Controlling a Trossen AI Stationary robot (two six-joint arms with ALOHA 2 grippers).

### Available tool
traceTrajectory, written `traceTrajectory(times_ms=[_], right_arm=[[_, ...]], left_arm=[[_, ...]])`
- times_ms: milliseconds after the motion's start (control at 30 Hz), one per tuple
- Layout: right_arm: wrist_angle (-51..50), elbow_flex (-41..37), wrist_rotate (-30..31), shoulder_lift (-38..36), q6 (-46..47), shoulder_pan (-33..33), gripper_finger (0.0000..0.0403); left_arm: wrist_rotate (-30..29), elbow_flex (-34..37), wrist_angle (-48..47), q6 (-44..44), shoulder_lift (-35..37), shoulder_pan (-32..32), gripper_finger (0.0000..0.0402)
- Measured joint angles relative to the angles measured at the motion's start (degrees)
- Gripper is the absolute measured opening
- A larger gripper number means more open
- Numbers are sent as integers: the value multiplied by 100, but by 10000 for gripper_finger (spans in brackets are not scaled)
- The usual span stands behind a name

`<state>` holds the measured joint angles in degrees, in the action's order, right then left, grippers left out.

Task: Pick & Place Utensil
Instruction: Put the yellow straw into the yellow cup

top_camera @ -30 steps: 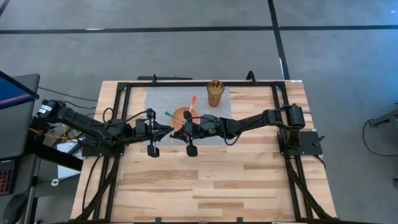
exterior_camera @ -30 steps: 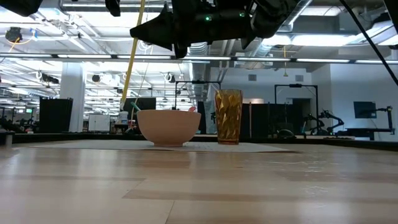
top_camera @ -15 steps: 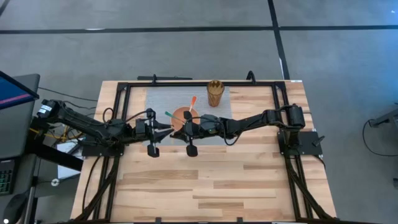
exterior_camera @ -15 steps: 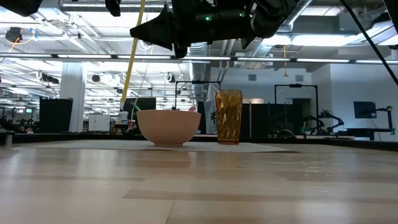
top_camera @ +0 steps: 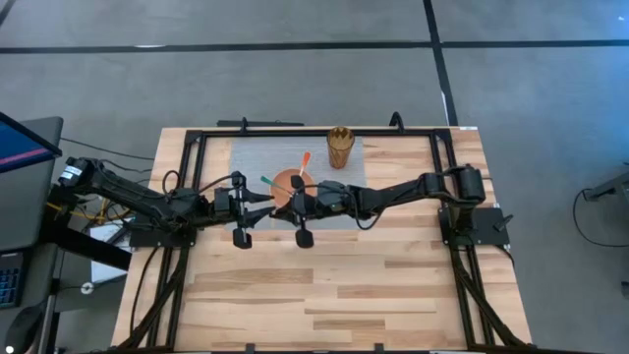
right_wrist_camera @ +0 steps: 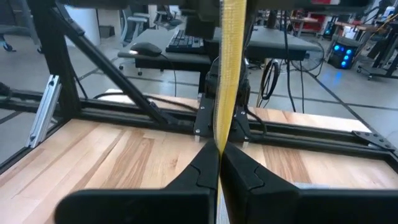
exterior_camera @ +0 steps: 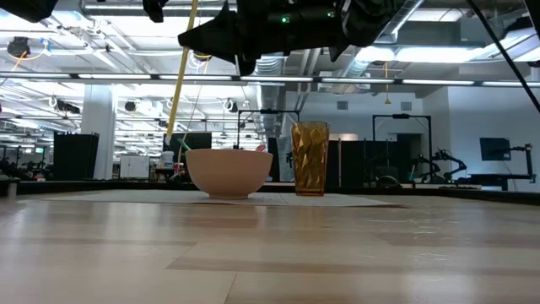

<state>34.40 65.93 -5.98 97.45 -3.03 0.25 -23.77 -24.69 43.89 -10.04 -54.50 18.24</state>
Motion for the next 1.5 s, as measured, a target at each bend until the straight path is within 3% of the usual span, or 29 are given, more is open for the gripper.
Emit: traceTrajectory(times_ms=[233,567,700,833,933,1067,1233,1500], right_arm=[[-764,0,0,-450,-36,-53,2],[-2304,0,99,-2033,-516,-503,2],[-2587,0,896,-2627,-1109,-770,2],[-3061,0,2251,-3047,-1816,-1166,2],[-3639,0,2849,-3203,-1623,-1674,2],[-4284,0,2322,-3159,-756,-2482,2],[-4127,-78,1314,-2673,-584,-3194,2],[-4074,-92,721,-1759,-157,-3477,2]], left_arm=[[0,0,-14,0,2,-1,142],[2,0,-14,0,2,0,143],[2,0,-17,2,2,0,145],[2,2,-17,3,2,-1,145],[2,2,-27,129,2,0,145],[2,2,-36,175,2,0,145],[0,2,-36,175,2,0,145],[2,4,-36,177,2,0,145]])
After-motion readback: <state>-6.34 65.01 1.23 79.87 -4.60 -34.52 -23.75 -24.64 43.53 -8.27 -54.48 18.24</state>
